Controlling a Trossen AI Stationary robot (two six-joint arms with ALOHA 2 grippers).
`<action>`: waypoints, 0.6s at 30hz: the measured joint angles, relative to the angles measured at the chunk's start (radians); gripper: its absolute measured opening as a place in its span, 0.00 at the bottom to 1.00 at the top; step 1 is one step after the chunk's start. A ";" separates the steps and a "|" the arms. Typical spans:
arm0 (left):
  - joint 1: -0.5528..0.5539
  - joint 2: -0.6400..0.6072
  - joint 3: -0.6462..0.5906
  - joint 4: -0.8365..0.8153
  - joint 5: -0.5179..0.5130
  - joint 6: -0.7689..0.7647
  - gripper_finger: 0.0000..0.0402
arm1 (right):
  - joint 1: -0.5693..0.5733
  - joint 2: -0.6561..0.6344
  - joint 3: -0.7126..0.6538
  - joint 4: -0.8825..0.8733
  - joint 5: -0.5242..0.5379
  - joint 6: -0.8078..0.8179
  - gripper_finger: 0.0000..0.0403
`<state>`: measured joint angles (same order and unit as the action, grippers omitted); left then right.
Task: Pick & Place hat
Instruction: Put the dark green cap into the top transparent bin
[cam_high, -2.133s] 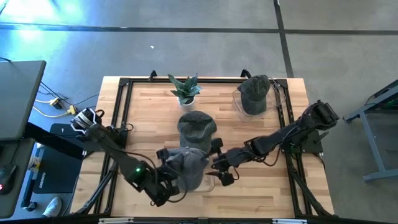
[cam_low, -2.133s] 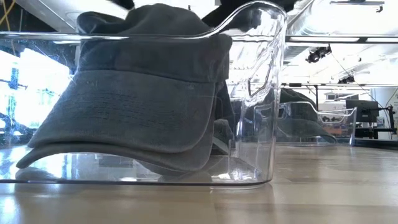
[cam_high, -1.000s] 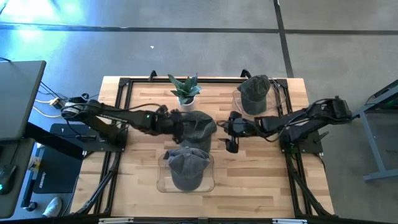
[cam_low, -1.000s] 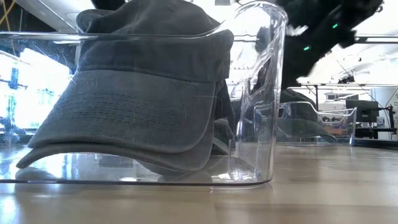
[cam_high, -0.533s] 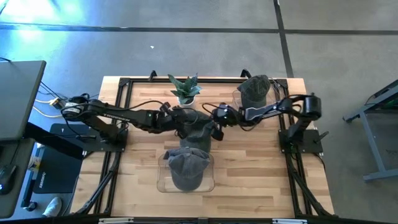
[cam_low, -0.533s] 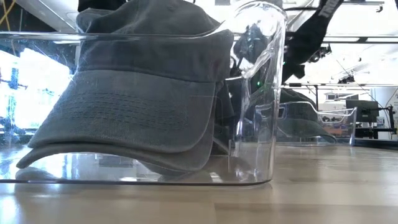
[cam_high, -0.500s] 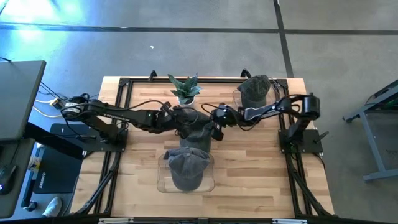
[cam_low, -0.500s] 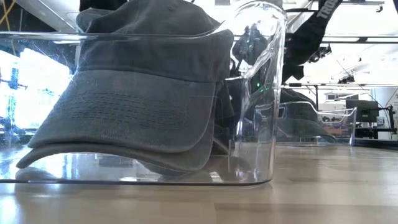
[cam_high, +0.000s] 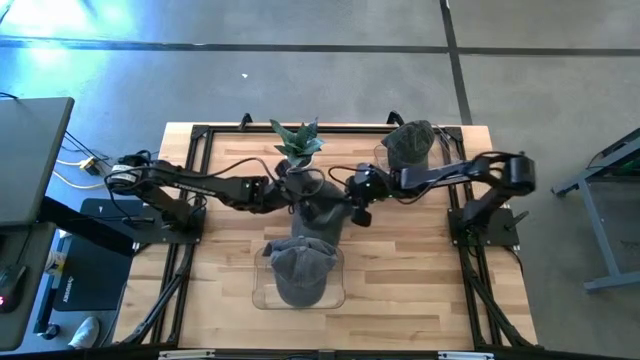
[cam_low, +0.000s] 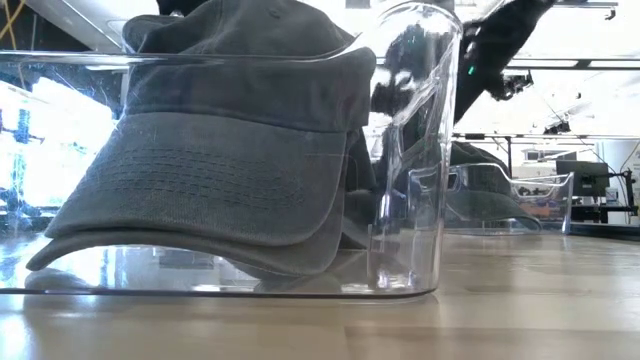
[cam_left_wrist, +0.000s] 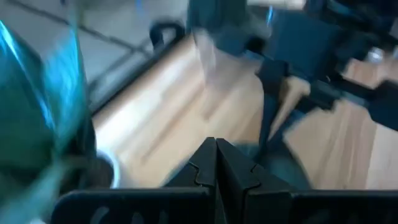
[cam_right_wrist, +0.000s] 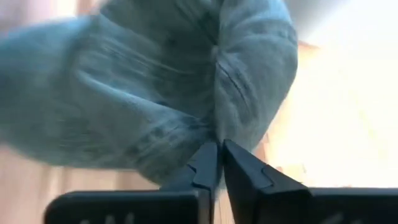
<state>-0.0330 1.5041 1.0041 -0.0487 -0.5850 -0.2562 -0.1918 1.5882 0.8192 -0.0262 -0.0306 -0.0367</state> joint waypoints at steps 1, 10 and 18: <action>0.000 -0.001 0.006 0.023 -0.007 0.018 0.00 | 0.004 -0.029 0.000 -0.020 0.002 0.001 0.08; -0.009 -0.001 0.008 0.088 -0.041 0.149 0.00 | 0.063 -0.287 -0.167 0.037 -0.037 0.035 0.04; -0.006 -0.001 0.008 0.100 -0.029 0.155 0.00 | 0.035 -0.247 -0.367 0.527 0.017 0.057 0.19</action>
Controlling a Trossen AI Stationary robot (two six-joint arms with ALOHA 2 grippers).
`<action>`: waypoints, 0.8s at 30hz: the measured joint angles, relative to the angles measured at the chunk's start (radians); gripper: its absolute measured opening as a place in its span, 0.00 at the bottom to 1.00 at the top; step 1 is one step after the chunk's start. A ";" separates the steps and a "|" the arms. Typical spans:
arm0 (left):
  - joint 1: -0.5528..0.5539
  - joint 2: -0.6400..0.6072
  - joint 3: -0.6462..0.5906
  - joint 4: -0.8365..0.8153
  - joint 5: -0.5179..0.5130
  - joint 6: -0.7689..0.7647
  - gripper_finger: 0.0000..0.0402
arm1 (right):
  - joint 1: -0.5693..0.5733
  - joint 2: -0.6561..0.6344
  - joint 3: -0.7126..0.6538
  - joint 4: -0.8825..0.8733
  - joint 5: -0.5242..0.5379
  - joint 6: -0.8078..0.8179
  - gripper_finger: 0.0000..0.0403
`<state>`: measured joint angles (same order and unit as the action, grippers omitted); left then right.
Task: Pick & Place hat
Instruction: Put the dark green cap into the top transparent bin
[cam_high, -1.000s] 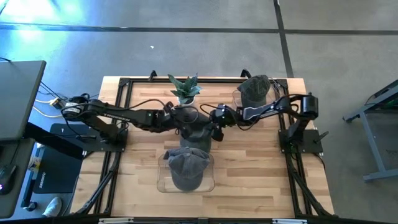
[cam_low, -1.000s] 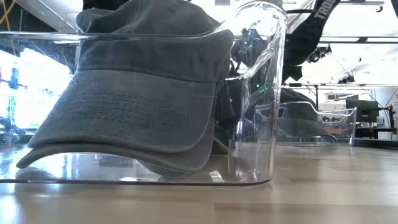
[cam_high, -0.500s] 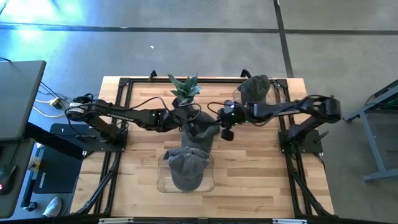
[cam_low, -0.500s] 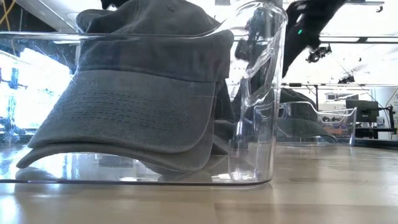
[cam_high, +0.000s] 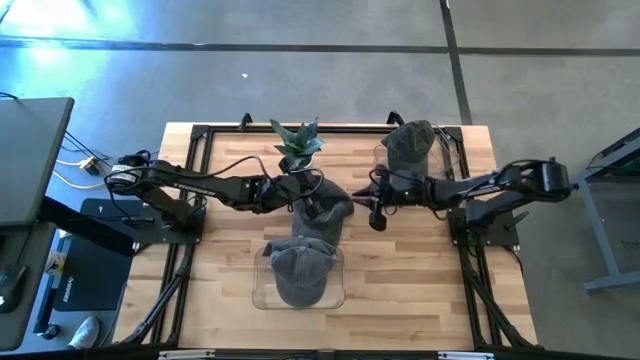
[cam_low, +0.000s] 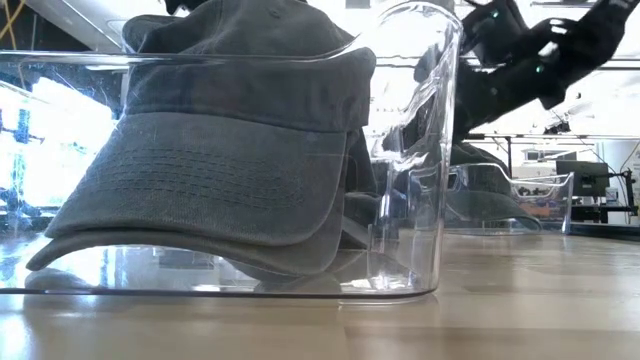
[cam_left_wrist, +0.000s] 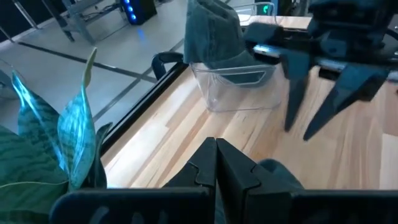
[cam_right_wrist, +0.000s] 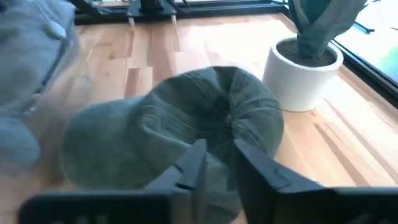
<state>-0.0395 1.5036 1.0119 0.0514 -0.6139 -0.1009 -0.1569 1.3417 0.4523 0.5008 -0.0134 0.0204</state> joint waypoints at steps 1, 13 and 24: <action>0.000 0.000 0.000 -0.001 0.003 0.000 0.00 | -0.005 0.018 0.000 0.015 0.004 0.000 0.24; 0.000 0.000 0.000 -0.011 0.125 -0.001 0.00 | -0.036 0.339 0.203 -0.135 0.164 0.007 0.52; -0.004 0.000 0.000 -0.056 0.135 -0.035 0.00 | -0.038 0.302 0.236 -0.211 -0.044 -0.078 0.04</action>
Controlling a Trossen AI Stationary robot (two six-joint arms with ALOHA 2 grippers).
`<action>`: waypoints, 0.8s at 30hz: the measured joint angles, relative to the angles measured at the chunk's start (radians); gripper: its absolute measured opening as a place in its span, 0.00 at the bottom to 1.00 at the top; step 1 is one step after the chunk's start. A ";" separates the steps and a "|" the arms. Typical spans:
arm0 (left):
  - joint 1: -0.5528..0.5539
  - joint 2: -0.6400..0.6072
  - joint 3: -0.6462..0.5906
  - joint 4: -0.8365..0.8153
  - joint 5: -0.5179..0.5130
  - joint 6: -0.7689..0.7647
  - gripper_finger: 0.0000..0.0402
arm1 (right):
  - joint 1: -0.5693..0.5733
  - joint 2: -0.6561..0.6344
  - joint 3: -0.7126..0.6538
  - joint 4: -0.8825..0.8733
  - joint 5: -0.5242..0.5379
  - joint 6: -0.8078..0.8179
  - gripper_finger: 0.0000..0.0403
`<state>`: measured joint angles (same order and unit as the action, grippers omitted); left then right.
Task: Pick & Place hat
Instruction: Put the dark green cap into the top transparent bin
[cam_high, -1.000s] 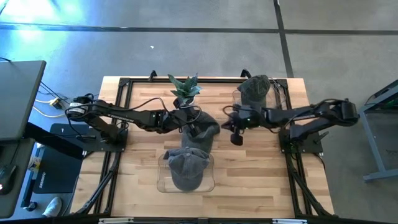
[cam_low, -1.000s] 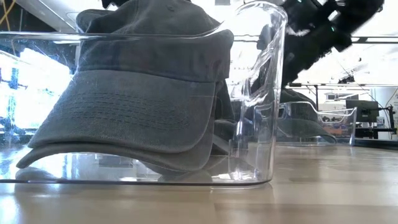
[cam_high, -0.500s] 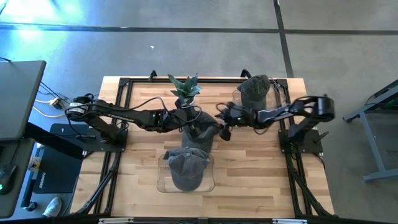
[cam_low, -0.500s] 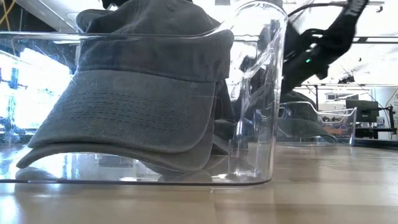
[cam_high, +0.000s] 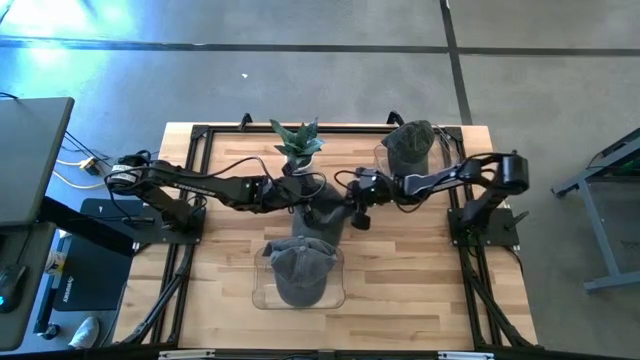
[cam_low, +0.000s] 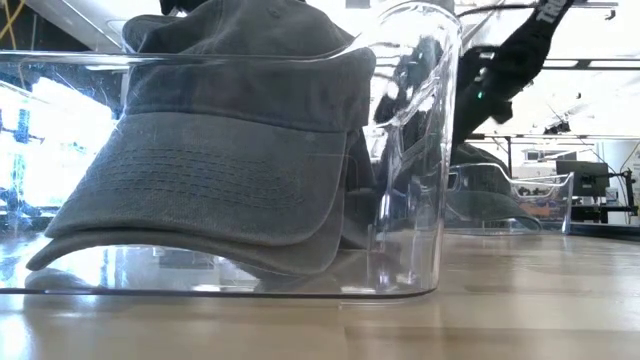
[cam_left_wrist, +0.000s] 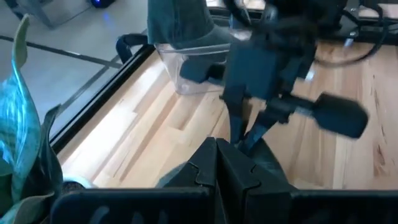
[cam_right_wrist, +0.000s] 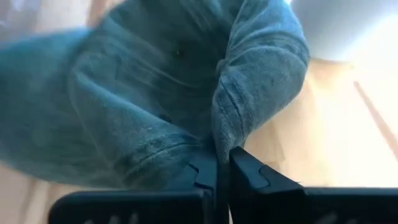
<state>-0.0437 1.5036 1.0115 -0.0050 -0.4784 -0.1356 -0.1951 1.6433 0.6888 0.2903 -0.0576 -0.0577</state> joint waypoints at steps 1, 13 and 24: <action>-0.008 0.000 0.000 0.005 -0.006 0.000 0.00 | 0.000 -0.030 0.000 -0.027 -0.002 0.001 0.05; -0.183 0.000 0.000 0.268 -0.095 0.322 0.00 | 0.167 -0.524 0.000 -0.438 0.144 -0.107 0.02; -0.196 0.005 0.000 0.362 0.058 0.438 0.00 | 0.398 -0.742 0.000 -0.638 0.164 -0.047 0.01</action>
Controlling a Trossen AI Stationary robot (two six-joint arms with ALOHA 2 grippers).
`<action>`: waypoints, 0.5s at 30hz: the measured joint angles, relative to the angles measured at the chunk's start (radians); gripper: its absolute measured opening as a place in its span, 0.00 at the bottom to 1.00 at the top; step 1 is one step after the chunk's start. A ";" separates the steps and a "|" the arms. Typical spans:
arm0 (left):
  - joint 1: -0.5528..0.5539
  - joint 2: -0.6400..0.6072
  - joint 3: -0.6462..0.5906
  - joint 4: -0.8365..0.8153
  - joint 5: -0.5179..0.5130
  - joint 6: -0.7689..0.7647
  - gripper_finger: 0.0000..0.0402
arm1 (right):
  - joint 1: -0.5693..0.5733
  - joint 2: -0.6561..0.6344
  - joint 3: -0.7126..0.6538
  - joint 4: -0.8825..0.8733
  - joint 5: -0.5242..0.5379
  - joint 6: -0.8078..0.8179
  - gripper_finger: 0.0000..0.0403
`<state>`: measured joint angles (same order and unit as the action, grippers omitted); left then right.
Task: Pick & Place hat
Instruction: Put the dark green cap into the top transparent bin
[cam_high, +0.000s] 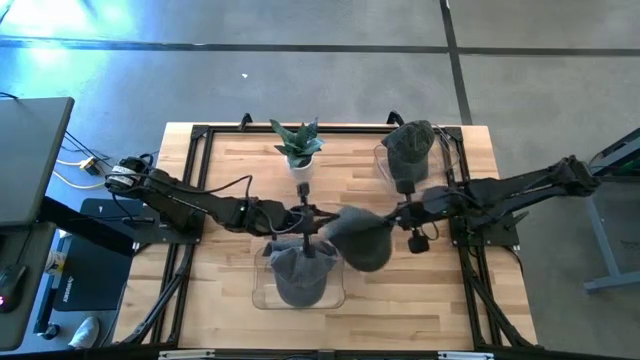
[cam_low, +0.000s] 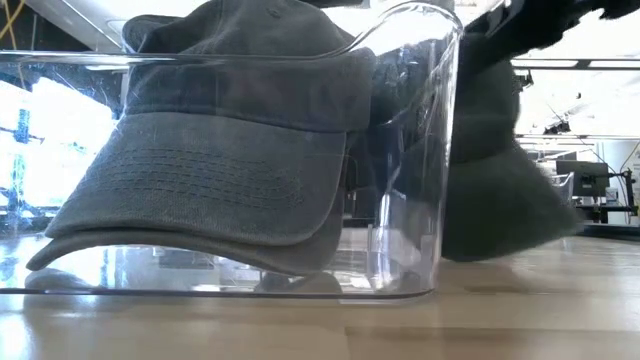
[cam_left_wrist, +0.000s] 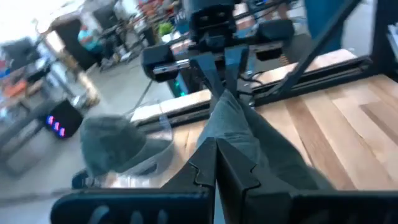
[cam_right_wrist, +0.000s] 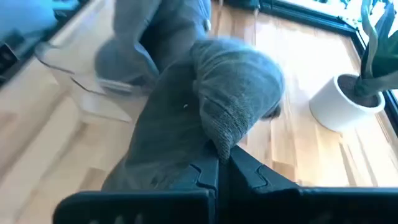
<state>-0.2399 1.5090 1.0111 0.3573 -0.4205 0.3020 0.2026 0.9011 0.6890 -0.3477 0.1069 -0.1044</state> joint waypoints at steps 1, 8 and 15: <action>0.008 0.017 0.001 0.020 0.026 0.029 0.00 | 0.010 -0.010 0.000 -0.002 0.002 0.011 0.01; 0.054 0.154 0.046 0.110 0.132 0.128 0.22 | 0.076 -0.025 0.000 -0.028 0.043 0.055 0.01; 0.064 0.280 0.167 -0.003 0.207 0.155 0.62 | 0.127 -0.026 0.000 -0.061 0.128 0.102 0.02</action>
<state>-0.1762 1.7888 1.1781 0.3538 -0.2140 0.4574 0.3291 0.8749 0.6891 -0.4084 0.2353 -0.0024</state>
